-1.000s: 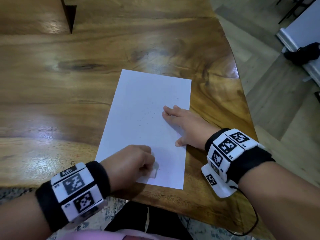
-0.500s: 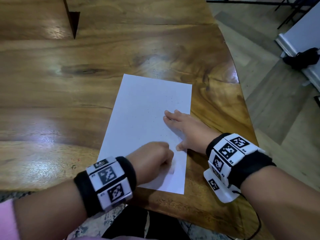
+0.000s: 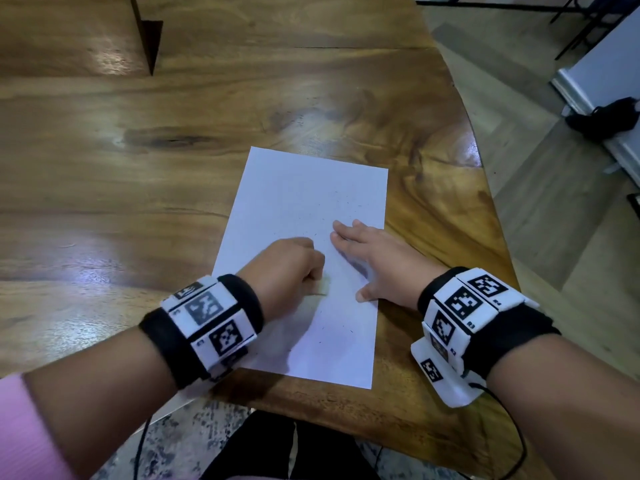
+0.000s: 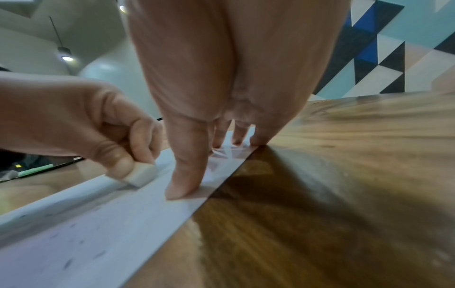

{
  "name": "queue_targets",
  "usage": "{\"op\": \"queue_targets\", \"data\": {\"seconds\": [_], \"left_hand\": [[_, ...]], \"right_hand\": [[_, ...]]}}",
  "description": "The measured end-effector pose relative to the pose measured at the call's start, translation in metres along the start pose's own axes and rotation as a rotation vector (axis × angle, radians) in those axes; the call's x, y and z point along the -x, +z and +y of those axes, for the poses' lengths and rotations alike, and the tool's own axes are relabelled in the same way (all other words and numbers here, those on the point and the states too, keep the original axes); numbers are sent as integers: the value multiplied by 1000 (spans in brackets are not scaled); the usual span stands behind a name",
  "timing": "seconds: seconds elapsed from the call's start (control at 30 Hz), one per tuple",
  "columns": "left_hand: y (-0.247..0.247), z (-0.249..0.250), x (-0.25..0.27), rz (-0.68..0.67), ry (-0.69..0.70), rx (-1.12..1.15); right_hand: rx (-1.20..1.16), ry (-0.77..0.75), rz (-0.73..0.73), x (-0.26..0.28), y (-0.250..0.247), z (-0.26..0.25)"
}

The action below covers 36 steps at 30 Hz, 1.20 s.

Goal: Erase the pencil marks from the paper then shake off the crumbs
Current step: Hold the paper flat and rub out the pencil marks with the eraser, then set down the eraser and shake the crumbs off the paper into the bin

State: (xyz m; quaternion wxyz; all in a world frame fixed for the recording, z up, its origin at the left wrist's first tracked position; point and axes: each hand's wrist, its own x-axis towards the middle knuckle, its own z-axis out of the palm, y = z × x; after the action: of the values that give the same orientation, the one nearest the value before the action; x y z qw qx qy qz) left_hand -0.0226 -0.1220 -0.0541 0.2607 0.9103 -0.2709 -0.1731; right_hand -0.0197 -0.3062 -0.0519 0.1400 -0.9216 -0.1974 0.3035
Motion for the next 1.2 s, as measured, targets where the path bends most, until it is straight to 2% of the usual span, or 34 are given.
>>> {"op": "queue_targets", "data": {"seconds": [0.07, 0.13, 0.2, 0.27, 0.4, 0.43, 0.53, 0.6, 0.67, 0.8, 0.97, 1.07, 1.2], "left_hand": [[4, 3, 12, -44, 41, 11], [9, 2, 41, -172, 102, 53], [11, 0, 55, -286, 107, 41], [5, -1, 38, -253, 117, 15], [-8, -5, -7, -20, 15, -30], [-7, -6, -7, -25, 18, -32], [0, -4, 24, -223, 123, -18], [1, -7, 37, -278, 134, 0], [-3, -13, 31, -199, 120, -37], [-14, -14, 9, 2, 3, -38], [-64, -50, -16, 203, -368, 172], [-85, -79, -28, 333, -524, 218], [-90, -94, -43, 346, -615, 68]], "right_hand": [[-7, -2, -2, 1, 0, 0], [-19, -1, -6, 2, -2, -1], [-31, 3, -4, 3, -3, -1], [-23, 4, -7, 3, -2, -2], [-15, 10, -3, 1, -1, -2], [-18, 10, -3, 1, -1, -2], [-22, 1, 2, 1, -1, 0], [-22, -2, 7, 1, 0, 1], [-31, 1, 7, 1, 1, 2], [-13, 2, 4, 2, 0, 0], [24, 7, -6, 2, 0, -3], [9, 20, -4, 3, 2, -3], [-23, 24, 8, 5, 1, -6]]}}
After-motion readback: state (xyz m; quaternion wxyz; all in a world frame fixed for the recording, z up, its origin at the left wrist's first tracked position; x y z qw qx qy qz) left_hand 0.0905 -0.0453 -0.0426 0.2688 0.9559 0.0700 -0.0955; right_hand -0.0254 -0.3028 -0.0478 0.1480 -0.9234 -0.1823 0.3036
